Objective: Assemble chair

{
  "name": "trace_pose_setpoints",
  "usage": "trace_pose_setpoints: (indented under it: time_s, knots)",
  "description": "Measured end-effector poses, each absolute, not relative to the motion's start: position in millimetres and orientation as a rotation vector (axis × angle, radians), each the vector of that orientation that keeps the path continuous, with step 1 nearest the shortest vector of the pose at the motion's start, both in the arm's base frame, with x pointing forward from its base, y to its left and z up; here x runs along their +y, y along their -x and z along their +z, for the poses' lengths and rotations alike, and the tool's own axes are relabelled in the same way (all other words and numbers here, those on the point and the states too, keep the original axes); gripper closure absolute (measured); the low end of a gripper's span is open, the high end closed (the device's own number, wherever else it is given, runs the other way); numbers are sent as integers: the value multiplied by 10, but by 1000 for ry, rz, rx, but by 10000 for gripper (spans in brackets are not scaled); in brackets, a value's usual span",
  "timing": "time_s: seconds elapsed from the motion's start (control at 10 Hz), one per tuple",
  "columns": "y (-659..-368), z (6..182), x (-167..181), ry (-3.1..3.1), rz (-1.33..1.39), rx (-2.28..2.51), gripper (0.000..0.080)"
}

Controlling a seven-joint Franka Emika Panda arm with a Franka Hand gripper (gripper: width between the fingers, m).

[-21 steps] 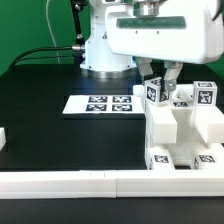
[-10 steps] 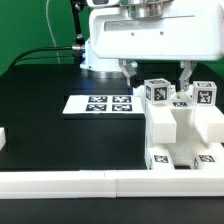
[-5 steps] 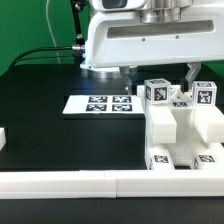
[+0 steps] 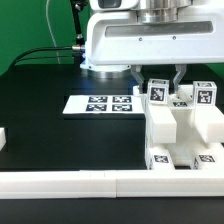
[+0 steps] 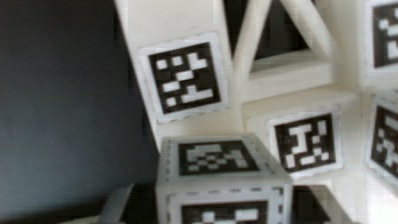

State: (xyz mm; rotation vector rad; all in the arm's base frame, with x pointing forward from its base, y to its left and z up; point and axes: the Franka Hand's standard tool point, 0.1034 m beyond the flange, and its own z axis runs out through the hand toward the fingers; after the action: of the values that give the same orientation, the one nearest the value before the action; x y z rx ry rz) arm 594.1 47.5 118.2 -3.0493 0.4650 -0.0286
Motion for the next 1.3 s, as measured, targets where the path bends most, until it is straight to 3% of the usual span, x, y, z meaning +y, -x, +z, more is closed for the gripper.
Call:
trace_pose_setpoints:
  time_s: [0.5, 0.7, 0.8, 0.9, 1.1, 1.3]
  knots:
    - [-5933, 1160, 478, 2637, -83, 1489, 518]
    - [-5934, 1161, 470, 2505, -64, 1680, 518]
    - [-5933, 1156, 474, 2508, -63, 1677, 435]
    - [-5932, 1149, 475, 2523, -64, 1657, 435]
    - [-5933, 1165, 460, 2696, -54, 1374, 178]
    - [-5949, 1195, 461, 2877, -37, 961, 158]
